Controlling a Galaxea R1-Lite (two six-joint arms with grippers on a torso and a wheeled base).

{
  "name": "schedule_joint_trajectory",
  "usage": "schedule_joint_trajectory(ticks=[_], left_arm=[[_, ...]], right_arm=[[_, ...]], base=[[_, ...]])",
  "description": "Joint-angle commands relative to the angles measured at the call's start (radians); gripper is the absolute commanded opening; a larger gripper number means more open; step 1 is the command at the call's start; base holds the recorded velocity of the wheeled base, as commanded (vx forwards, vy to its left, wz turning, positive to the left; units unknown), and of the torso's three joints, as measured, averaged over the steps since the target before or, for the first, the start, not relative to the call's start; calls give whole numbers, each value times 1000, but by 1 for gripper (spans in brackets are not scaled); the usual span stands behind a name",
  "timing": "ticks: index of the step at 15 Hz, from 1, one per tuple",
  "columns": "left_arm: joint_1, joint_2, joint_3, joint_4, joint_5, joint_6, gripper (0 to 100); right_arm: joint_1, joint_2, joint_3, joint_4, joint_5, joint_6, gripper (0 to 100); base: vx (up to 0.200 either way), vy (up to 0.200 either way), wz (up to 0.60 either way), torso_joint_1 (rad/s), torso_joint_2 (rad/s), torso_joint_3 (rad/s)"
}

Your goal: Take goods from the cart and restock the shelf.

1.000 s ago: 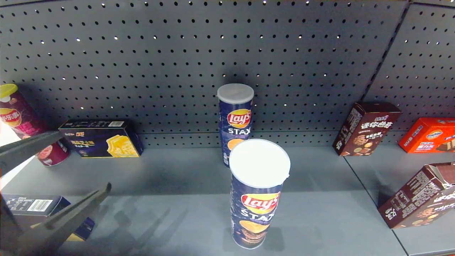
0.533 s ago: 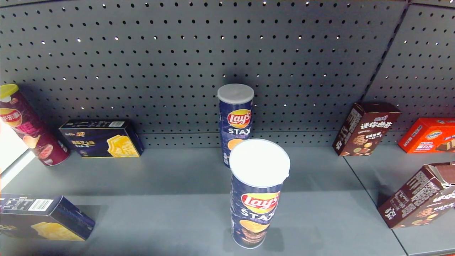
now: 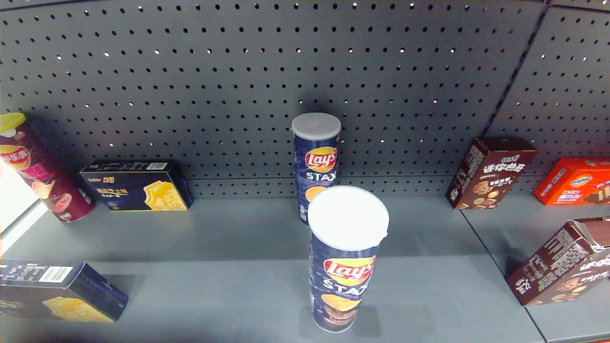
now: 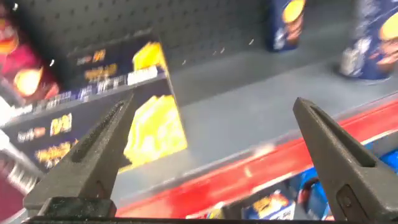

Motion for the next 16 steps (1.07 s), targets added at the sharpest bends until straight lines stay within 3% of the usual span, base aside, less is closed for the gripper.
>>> schedule_joint_trajectory(ticks=[1,3,4,6,8,10,12,13,16], left_arm=[[56,71,9,22,-9,-2,100],[146,108,9,26,-35,-2,100],[229,122,9,63,-75,-4,100],[240,75,9,158,-100,-27,100],[242,75,9,153,-98,-41,100],[251,105,9,155,-100,-80,100],[355,45,9,153,-100,-87,100],[323,5,9,155,-103,-93,100],[318,-21,9,153,-100,-146,100]], right_arm=[[0,1,0,0,0,0,100],[0,1,0,0,0,0,100],[0,1,0,0,0,0,100],[0,1,0,0,0,0,100],[0,1,0,0,0,0,100],[0,1,0,0,0,0,100],[0,1,0,0,0,0,100],[0,1,-1,0,0,0,100],[0,1,0,0,0,0,100]], base=[[0,0,0,0,0,0],[0,0,0,0,0,0],[0,0,0,0,0,0],[0,0,0,0,0,0],[0,0,0,0,0,0],[0,0,0,0,0,0],[0,0,0,0,0,0],[0,0,0,0,0,0],[0,0,0,0,0,0]])
